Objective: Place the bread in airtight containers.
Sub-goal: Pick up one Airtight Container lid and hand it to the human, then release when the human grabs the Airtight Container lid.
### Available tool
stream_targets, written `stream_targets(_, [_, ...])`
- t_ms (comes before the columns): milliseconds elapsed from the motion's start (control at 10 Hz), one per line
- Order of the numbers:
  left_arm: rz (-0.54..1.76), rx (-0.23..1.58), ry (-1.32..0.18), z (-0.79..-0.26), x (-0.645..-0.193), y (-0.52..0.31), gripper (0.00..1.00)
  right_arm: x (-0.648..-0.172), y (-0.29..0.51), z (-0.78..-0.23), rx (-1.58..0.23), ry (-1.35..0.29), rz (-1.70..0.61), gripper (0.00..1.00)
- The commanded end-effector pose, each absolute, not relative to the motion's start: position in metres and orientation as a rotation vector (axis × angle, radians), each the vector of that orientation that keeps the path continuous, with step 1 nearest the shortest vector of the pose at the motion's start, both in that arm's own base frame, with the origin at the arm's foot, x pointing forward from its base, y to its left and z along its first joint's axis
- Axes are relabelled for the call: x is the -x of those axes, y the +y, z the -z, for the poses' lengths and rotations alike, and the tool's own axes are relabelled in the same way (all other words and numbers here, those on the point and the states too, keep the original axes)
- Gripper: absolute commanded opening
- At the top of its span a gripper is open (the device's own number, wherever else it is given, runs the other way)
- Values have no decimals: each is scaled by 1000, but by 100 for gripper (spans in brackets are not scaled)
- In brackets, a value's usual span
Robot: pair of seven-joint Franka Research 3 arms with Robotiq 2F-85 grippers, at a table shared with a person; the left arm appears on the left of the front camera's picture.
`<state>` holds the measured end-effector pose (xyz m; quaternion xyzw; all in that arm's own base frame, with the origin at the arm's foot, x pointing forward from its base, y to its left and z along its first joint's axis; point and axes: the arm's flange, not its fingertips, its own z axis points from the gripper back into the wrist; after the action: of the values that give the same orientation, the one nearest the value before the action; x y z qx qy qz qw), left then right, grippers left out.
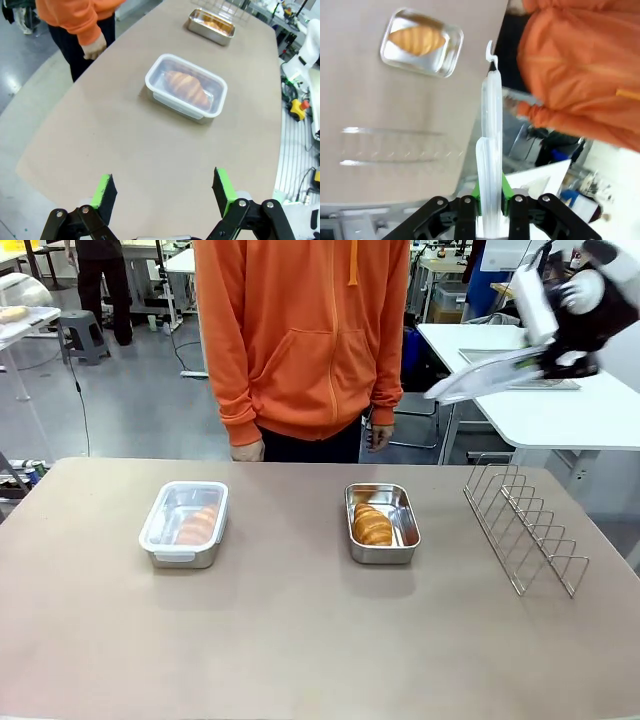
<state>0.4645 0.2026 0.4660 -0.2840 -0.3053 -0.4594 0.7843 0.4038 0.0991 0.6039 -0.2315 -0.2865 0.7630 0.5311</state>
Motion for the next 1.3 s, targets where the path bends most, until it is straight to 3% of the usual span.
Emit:
stream_targets(0, [981, 605, -645, -469, -464, 200, 100, -439, 105, -580, 511, -829, -1917, 0])
stream_targets(300, [981, 605, -645, -469, -464, 200, 100, -453, 111, -571, 472, -912, -1955, 0])
stream_targets(400, [981, 605, -645, -469, -464, 200, 100, -457, 107, -569, 481, -974, -1869, 0])
stream_targets(500, [981, 605, -645, -469, -464, 200, 100, -444, 126, -559, 494, -837, -1920, 0])
stream_targets(1200, [981, 605, -645, -469, -464, 200, 100, -444, 126, -559, 494, -837, -1920, 0])
